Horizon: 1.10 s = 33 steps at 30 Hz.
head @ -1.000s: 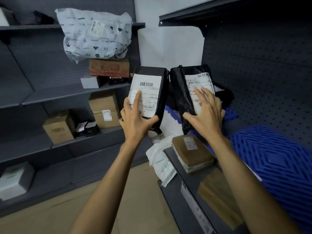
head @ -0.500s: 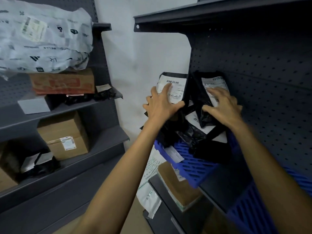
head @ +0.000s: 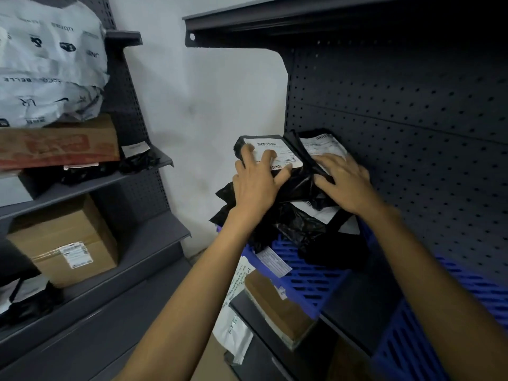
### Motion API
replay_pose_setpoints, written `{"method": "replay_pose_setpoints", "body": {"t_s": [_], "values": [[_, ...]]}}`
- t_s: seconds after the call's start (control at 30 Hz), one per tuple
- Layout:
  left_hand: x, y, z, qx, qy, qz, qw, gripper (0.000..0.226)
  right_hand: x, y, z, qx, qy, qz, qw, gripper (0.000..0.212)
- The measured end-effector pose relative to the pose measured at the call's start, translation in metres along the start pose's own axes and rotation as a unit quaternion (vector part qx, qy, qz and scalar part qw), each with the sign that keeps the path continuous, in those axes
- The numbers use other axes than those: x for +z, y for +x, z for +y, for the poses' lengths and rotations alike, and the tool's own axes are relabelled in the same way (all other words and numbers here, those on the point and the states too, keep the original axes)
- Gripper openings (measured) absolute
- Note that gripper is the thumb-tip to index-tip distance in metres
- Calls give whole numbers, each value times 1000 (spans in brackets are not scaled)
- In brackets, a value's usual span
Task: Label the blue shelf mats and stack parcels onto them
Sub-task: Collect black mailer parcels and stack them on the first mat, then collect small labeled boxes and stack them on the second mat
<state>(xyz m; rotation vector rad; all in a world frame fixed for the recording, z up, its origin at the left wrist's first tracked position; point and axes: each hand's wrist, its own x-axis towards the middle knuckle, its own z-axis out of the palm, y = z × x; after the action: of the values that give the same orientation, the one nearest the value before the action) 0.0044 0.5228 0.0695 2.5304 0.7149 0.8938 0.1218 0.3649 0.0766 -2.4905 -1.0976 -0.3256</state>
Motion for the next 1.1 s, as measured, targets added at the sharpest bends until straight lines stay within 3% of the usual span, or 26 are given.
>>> {"method": "replay_pose_setpoints", "body": {"t_s": [0.1, 0.23, 0.43, 0.57, 0.83, 1.1], "values": [[-3, -7, 4, 48, 75, 39, 995, 50, -6, -30, -8, 1, -16, 7, 1000, 52], [-7, -25, 13, 165, 109, 18, 980, 51, -18, -84, -13, 25, -10, -11, 1000, 59], [-12, -93, 37, 330, 25, -49, 942, 33, -33, -188, -27, 108, -12, 12, 994, 53], [-11, -146, 89, 370, -66, -149, 914, 35, -57, -280, -17, 185, -62, 48, 980, 45], [-10, -278, 220, 493, -114, -232, 831, 40, -140, -465, 1, 354, -152, 104, 917, 36], [-20, -469, 361, 621, -110, -272, 727, 39, -226, -698, 8, 511, -248, 51, 821, 39]]}}
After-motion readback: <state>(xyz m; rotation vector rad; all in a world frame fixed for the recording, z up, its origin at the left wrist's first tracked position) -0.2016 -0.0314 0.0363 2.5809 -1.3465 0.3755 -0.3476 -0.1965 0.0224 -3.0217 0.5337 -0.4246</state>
